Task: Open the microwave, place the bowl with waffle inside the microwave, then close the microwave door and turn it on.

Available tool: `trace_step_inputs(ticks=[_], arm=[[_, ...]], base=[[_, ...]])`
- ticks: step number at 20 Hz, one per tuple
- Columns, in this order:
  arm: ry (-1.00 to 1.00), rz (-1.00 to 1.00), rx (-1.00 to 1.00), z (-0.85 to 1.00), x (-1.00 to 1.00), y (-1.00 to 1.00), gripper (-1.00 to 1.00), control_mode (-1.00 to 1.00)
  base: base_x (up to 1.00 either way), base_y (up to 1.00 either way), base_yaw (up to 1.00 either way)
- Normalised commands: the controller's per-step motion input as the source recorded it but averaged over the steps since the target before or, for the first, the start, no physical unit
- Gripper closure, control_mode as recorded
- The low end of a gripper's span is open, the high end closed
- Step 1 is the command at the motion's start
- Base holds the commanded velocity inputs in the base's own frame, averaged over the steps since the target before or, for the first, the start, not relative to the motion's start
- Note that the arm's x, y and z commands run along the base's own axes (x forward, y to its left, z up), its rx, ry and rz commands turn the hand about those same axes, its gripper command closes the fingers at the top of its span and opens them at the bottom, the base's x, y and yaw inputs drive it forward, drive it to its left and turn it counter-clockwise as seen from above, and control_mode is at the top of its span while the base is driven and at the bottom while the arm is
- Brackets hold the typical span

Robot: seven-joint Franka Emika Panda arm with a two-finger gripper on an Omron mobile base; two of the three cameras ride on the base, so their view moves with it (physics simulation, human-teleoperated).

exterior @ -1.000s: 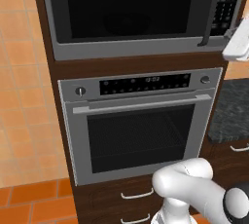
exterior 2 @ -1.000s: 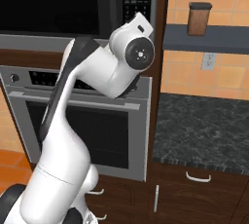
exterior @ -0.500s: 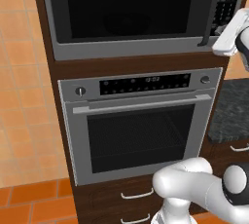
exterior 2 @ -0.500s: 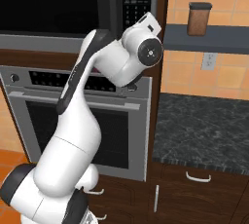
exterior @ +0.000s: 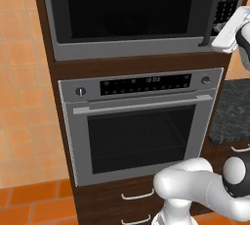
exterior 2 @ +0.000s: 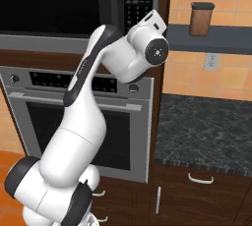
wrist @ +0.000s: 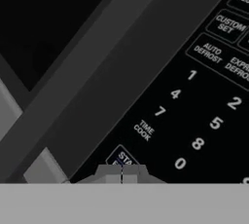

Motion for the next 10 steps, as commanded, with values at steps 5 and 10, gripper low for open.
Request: trace_step_inputs(ticks=[5, 10], arm=[[-0.07, 0.0, -0.01, 0.12, -0.37, -0.34, 1.0, -1.0], [-0.11, 0.09, -0.07, 0.26, -1.0, -0.53, 1.0, -1.0]], base=[[0.0, 0.0, 0.0], [0.0, 0.0, 0.0]])
